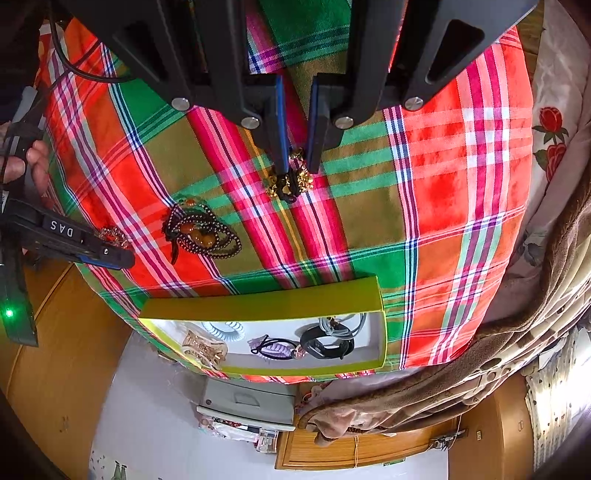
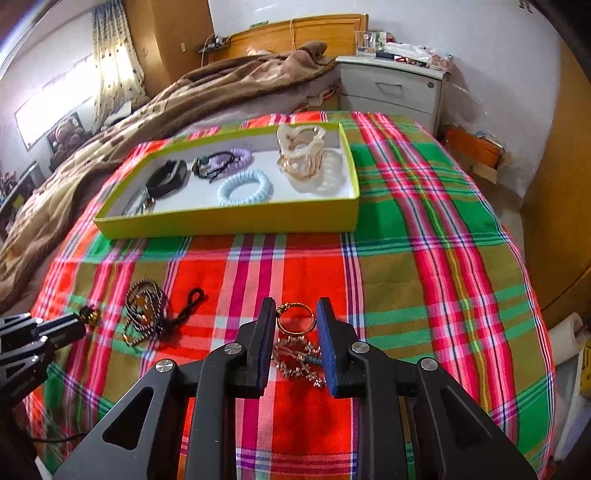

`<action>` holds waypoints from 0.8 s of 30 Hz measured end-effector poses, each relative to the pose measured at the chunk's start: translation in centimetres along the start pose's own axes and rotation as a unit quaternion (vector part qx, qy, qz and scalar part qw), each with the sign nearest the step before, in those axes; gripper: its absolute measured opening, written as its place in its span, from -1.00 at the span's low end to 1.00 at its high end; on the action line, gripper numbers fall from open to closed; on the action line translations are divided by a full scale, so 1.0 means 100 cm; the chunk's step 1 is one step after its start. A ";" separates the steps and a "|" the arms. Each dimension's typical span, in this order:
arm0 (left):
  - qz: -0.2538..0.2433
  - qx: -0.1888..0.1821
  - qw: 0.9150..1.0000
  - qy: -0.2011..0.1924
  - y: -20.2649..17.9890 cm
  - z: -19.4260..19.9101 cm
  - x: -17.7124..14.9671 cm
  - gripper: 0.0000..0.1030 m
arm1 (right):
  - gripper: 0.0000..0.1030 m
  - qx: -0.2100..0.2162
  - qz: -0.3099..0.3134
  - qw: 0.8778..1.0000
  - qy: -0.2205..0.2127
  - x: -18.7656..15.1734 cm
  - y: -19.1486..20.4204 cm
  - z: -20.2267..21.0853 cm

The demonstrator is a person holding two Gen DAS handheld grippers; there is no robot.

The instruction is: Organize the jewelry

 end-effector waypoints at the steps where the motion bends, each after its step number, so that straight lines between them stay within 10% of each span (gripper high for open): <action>1: 0.001 0.000 1.000 -0.001 0.000 0.001 0.001 -0.80 | -0.54 0.000 0.000 1.000 -0.001 0.001 0.000 0.001; 15: 0.018 -0.018 1.000 -0.001 0.007 0.009 0.010 -0.91 | -0.54 -0.004 -0.005 1.000 -0.025 0.013 -0.001 0.014; 19: -0.002 0.003 1.000 0.004 0.003 0.000 0.007 -0.36 | -0.54 -0.004 -0.008 1.000 -0.025 0.013 -0.003 0.014; 24: -0.041 0.025 0.999 0.000 -0.005 -0.011 0.008 -0.24 | -0.54 -0.003 -0.007 1.000 -0.027 0.014 -0.003 0.013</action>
Point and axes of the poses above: each gripper's, at about its wrist camera, not at the fingertips, and z roughly against the way its jaws point, y to its left, x to its top, the point moved 6 cm from there along -z, roughly the way its jaws point, and after that the axes turned 13 degrees about z, right-handed, at the moved point
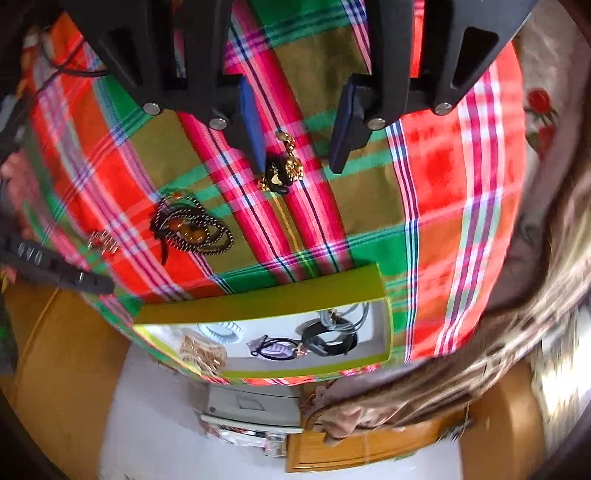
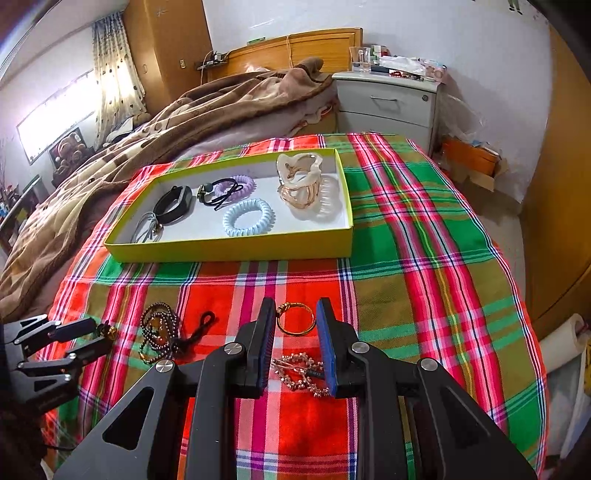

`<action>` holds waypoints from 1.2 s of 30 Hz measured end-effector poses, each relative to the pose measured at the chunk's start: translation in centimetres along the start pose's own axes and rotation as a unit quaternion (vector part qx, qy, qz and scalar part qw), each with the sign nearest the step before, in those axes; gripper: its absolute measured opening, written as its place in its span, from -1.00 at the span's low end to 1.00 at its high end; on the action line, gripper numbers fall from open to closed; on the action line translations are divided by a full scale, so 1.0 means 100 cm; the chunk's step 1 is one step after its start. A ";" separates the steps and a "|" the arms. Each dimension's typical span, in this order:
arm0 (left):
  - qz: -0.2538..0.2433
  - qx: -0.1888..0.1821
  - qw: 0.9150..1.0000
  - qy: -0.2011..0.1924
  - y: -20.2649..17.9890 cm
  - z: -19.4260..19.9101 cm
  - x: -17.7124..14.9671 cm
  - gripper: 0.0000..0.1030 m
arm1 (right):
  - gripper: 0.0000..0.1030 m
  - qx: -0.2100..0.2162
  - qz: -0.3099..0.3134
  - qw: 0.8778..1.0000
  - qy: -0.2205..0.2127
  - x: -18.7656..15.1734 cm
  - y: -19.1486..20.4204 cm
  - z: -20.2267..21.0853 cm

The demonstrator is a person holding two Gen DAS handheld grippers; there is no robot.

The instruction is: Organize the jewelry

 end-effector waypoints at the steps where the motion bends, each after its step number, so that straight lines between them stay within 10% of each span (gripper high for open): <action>1: -0.001 -0.001 1.000 -0.002 -0.001 -0.001 0.001 -0.21 | -0.54 0.000 0.000 1.000 0.000 0.001 0.000 0.000; 7: 0.004 -0.007 1.000 -0.007 -0.003 -0.007 0.010 -0.19 | -0.54 0.002 -0.001 1.000 -0.001 0.002 0.001 0.000; 10: 0.003 -0.005 1.000 -0.008 -0.003 -0.007 0.012 -0.66 | -0.54 0.002 0.000 1.000 -0.001 0.003 0.001 0.000; 36: 0.024 -0.044 0.996 -0.071 -0.008 0.035 0.096 -0.66 | -0.54 -0.003 0.006 0.999 -0.042 0.060 -0.006 0.006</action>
Point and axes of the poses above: each gripper's, at about its wrist camera, not at the fingertips, and z roughly against the way its jaws point, y to its left, x to its top, the point moved 6 cm from there along -z, roughly the way its jaws point, and after that the axes turned 13 degrees about z, right-handed, at the moved point
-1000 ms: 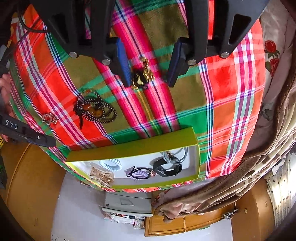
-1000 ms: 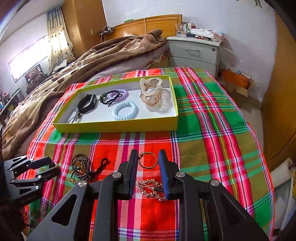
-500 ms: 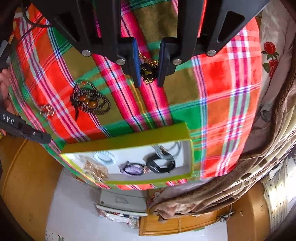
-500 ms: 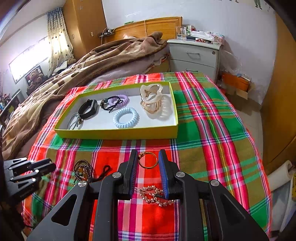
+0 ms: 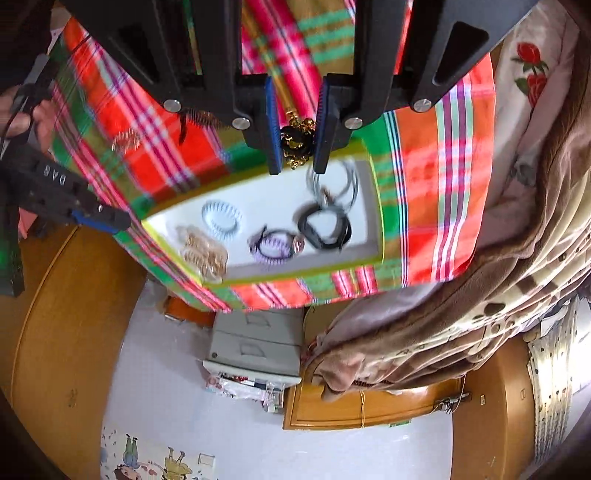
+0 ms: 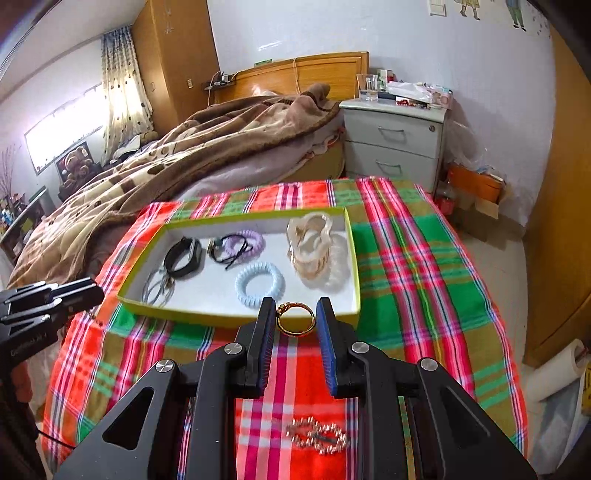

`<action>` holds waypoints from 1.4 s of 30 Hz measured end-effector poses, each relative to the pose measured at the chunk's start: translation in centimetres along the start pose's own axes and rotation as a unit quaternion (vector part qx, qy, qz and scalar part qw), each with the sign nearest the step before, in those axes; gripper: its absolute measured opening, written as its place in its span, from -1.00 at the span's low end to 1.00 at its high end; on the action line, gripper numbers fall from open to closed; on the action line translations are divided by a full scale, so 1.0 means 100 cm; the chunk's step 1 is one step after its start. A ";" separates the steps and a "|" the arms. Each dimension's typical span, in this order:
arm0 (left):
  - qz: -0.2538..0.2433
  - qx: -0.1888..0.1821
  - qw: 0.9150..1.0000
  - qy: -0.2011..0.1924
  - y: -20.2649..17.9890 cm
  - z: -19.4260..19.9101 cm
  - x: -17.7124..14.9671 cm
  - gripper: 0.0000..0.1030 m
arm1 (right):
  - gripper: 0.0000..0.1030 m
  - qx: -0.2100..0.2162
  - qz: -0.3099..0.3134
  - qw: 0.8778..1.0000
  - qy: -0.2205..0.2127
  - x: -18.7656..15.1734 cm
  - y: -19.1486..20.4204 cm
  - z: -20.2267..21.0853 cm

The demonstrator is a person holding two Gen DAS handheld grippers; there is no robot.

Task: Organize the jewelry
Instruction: 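Carry the brooch and gold ring into the box and open both grippers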

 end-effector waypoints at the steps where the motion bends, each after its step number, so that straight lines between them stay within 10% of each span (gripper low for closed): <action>1: -0.003 -0.003 1.000 -0.004 -0.004 -0.001 0.005 -0.66 | -0.54 -0.001 0.001 1.000 0.000 0.002 -0.001 -0.001; 22: 0.018 -0.032 0.997 0.069 -0.028 -0.109 0.033 -0.66 | -0.54 -0.015 0.007 0.999 0.050 0.000 -0.025 -0.078; 42: 0.022 -0.021 0.995 0.100 -0.024 -0.131 0.021 -0.65 | -0.54 -0.016 0.036 0.997 0.068 -0.002 -0.015 -0.092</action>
Point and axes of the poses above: each gripper's, at about its wrist camera, not at the fingertips, and z roughly against the way its jaws point, y to its left, x to its top, the point moved 6 cm from there along -z, roughly the way its jaws point, and after that the axes turned 13 degrees about z, right-handed, at the moved point
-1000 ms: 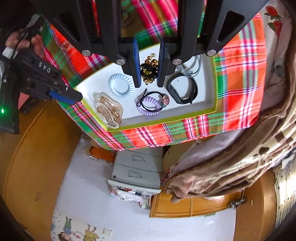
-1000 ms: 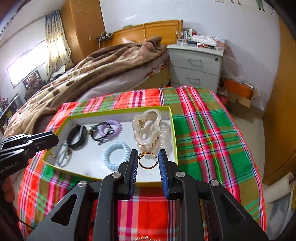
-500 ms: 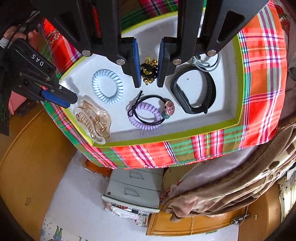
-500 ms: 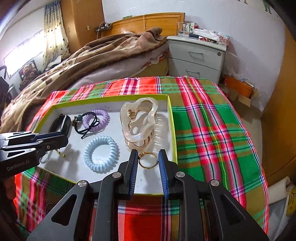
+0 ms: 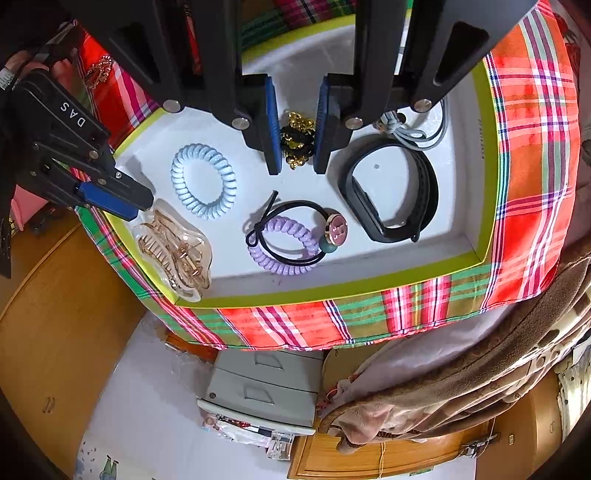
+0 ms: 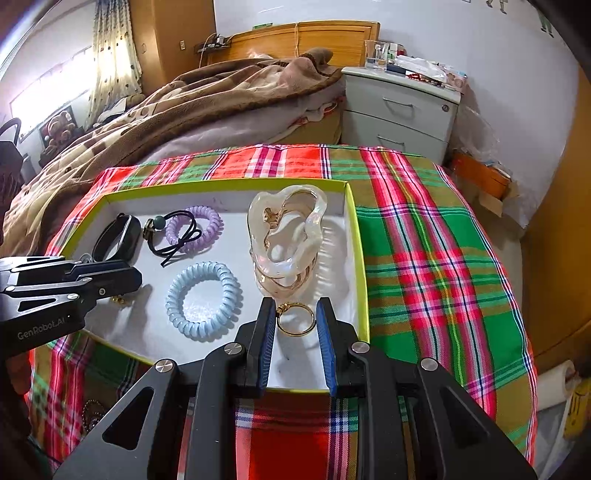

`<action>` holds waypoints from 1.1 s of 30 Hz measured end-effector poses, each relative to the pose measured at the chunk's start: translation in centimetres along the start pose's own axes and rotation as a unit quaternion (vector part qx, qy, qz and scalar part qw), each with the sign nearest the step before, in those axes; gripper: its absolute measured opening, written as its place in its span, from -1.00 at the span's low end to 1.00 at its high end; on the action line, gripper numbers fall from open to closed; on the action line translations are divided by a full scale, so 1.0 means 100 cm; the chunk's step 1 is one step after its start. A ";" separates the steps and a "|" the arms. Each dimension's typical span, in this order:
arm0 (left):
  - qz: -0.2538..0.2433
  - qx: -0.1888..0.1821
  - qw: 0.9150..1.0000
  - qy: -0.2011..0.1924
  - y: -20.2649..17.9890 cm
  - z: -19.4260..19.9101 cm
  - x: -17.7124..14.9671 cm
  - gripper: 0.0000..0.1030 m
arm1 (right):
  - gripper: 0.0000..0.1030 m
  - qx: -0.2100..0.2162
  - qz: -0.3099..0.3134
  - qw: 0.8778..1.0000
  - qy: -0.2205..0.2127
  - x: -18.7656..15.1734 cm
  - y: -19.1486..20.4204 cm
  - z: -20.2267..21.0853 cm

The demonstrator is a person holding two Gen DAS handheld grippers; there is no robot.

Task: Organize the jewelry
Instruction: 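Carry the brooch and gold ring into the box and open both grippers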

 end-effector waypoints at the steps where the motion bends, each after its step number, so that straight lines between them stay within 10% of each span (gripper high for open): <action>1: 0.000 -0.001 1.000 -0.001 0.000 0.000 0.000 -0.65 | -0.54 -0.001 0.002 1.000 0.001 0.000 0.000 -0.001; 33: -0.005 0.000 0.999 -0.035 -0.010 0.040 -0.011 -0.24 | -0.46 0.020 -0.035 0.999 -0.033 -0.001 -0.001 0.026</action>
Point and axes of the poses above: each gripper's, at about its wrist camera, not at the fingertips, and z roughly against the way its jaws point, y to its left, x to its top, the point moved 6 cm from there along -z, roughly the way its jaws point, and after that the axes turned 13 degrees about z, right-handed, at the moved point
